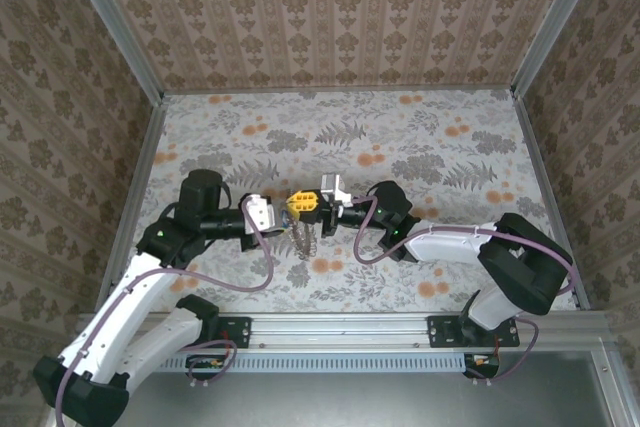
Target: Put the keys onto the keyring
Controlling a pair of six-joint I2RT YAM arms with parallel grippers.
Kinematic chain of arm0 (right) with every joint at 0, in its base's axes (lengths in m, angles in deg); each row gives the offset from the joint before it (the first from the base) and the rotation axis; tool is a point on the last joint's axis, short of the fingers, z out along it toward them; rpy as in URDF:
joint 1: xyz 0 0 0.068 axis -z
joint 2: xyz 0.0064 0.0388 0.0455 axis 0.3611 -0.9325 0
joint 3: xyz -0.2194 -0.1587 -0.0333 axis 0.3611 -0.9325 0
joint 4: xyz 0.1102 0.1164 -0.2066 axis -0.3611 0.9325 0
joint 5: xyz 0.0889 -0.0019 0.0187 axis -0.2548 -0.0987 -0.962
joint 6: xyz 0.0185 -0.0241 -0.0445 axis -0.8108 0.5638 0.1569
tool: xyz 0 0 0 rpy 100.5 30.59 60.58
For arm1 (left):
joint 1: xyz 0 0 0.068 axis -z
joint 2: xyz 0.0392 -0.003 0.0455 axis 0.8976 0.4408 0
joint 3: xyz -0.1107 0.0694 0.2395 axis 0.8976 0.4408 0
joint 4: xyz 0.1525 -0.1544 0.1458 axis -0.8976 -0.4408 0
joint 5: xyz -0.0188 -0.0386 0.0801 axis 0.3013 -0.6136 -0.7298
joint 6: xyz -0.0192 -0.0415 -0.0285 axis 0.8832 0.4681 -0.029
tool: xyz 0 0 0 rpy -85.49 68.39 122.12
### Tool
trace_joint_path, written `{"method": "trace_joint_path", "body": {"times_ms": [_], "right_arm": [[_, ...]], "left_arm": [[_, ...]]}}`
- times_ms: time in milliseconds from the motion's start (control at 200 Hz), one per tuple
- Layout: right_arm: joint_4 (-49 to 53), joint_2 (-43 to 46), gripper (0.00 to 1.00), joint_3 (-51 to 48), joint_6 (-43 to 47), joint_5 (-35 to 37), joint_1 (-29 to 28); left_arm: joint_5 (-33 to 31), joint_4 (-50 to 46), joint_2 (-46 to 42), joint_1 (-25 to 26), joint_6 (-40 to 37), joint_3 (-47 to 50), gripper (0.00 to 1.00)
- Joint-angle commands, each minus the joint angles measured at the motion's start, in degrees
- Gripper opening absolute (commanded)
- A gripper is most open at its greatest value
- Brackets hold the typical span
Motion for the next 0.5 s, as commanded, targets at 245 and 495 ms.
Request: {"method": "trace_joint_path", "body": {"times_ms": [245,495], "right_arm": [[-1.80,0.39,0.00,1.50,0.15,-1.61,-0.29],[6.65,3.33,0.00,2.13,6.34,-3.52,-0.27]], "left_arm": [[-4.01,1.56,-9.52,-4.44,4.56,2.63,0.35],[4.61,-2.27,-5.41,-9.63,4.88,-1.72,0.30]]}}
